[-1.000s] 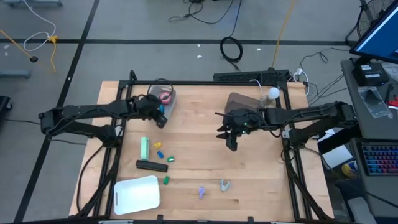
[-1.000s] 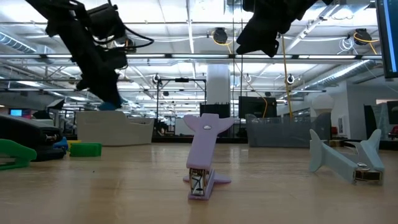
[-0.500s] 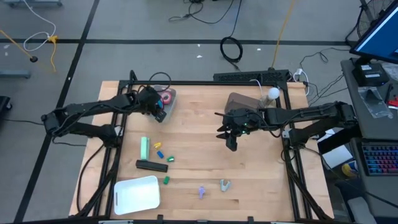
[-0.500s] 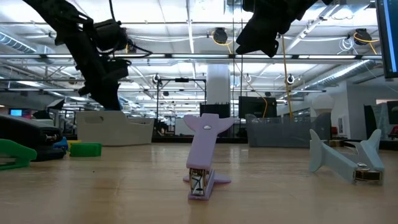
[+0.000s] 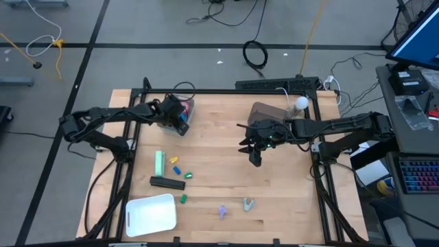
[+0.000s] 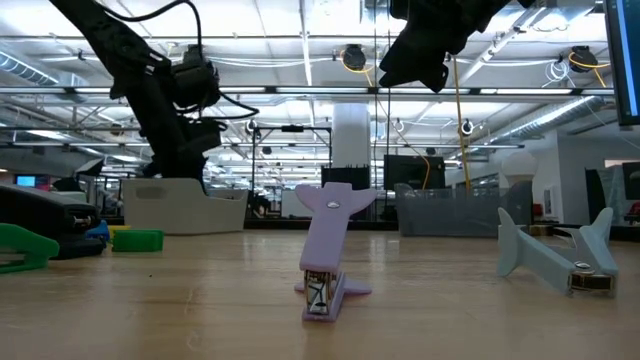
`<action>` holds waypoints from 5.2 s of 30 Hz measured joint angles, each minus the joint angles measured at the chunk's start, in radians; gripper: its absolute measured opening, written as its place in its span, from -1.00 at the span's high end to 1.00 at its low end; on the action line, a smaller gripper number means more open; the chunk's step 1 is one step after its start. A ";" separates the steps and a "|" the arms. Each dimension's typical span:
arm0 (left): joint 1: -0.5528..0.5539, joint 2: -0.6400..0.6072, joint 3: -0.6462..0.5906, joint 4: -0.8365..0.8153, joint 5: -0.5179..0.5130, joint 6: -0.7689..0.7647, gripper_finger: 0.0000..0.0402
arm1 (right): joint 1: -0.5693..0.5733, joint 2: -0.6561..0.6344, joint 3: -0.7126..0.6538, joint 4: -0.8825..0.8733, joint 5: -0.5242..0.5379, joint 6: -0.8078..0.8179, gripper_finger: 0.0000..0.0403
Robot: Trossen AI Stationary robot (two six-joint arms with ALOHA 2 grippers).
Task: Pick and place Stapler, Stapler remover, tape
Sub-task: Put the light blue tape into the gray bin, then put the light blue staple remover into the white bin
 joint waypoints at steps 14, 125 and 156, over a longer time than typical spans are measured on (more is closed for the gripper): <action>0.000 0.025 0.000 0.015 -0.006 0.053 0.53 | 0.000 0.000 0.000 0.000 0.000 -0.003 0.35; -0.539 -0.824 -0.224 0.295 0.266 -0.305 0.16 | 0.455 0.326 0.001 -0.042 -0.110 -0.399 0.37; -0.539 -0.824 -0.224 0.275 0.266 -0.327 0.16 | 0.552 0.427 0.001 -0.021 0.076 -0.396 0.37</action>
